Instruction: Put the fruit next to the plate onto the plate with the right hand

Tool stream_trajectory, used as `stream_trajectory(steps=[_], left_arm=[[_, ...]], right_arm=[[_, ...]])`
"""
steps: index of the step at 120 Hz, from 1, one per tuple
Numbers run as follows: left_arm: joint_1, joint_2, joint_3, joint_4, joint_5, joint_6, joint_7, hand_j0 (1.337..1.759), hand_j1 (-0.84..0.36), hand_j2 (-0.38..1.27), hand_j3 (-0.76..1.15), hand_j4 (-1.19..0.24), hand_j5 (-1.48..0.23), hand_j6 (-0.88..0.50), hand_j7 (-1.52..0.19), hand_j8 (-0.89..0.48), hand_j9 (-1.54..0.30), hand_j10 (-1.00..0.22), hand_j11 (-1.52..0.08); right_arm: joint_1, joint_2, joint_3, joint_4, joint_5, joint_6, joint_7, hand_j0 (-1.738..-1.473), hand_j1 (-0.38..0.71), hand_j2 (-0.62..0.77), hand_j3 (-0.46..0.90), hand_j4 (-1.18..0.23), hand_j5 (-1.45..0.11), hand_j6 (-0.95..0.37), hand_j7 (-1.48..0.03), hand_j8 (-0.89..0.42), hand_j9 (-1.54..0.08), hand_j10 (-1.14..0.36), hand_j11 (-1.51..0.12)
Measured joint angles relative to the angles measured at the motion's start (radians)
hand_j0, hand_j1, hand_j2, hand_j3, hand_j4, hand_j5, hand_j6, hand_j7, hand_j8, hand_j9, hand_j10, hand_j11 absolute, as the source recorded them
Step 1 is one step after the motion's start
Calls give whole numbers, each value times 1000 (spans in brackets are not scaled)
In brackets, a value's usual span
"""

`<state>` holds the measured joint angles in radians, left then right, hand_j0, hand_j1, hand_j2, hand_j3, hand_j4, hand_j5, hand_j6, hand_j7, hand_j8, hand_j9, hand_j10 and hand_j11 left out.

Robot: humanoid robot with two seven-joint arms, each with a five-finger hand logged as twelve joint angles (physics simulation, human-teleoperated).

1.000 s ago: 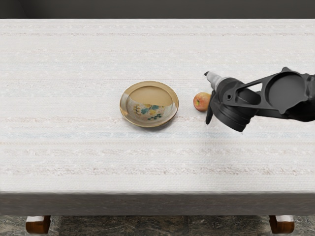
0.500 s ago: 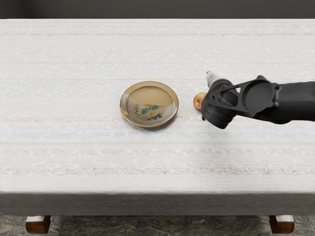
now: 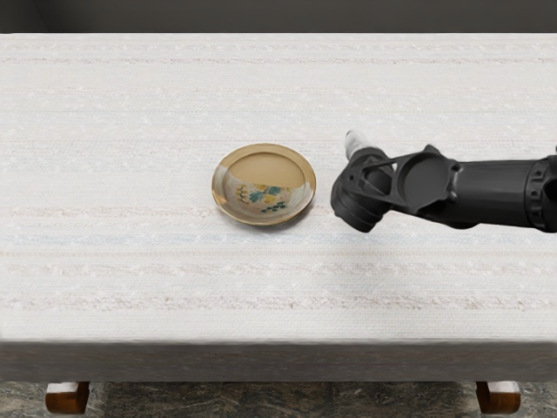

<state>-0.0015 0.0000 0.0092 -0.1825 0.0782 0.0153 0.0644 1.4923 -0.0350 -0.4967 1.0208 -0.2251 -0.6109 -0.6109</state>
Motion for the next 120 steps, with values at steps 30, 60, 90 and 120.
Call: stream_trajectory(steps=[30,60,90,120], left_arm=[[-3,0,1,-1,0,0,0,1658,60,48,0,-241,-313,-241,-313,-241,-313,-241,-313],[-14,0,4,-5,0,0,0,1658,60,48,0,-241,-313,-241,-313,-241,-313,-241,-313],[-20,0,6,-11,0,0,0,1658,60,48,0,-241,-313,-241,-313,-241,-313,-241,-313],[-24,0,6,-12,0,0,0,1658,60,48,0,-241,-313,-241,-313,-241,-313,-241,-313]], right_arm=[[-18,-62,27,71,1,0,0,-1658,-296,-8,0,-46,-58,-46,-58,-46,-58,-46,-58],[-17,-118,58,130,-19,0,0,-1658,-193,-25,0,-132,-170,-132,-170,-132,-170,-132,-170],[-38,-116,59,101,-45,0,0,-1658,-111,-39,0,-200,-259,-200,-259,-200,-259,-200,-259],[-71,-77,58,36,-89,0,0,-1658,-11,-55,0,-283,-367,-284,-367,-283,-367,-283,-367]])
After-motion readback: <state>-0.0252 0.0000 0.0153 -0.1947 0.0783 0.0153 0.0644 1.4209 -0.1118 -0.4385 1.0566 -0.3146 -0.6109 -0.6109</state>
